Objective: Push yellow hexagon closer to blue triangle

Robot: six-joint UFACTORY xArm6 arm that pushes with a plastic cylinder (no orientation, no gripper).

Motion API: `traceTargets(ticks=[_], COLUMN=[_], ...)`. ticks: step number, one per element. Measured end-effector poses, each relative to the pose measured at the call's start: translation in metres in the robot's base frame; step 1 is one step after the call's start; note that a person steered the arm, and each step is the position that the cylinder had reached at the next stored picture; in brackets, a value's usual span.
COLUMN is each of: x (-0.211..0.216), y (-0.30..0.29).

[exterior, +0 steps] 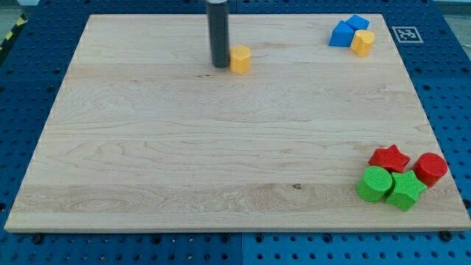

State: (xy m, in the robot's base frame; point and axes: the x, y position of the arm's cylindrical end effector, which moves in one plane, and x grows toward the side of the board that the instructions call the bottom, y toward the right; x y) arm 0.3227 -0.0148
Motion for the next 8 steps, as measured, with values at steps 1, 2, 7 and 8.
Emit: traceTargets(ticks=[1,2,7,8], x=[-0.023,-0.026,0.034,0.038], y=[0.041,0.073,0.119,0.144])
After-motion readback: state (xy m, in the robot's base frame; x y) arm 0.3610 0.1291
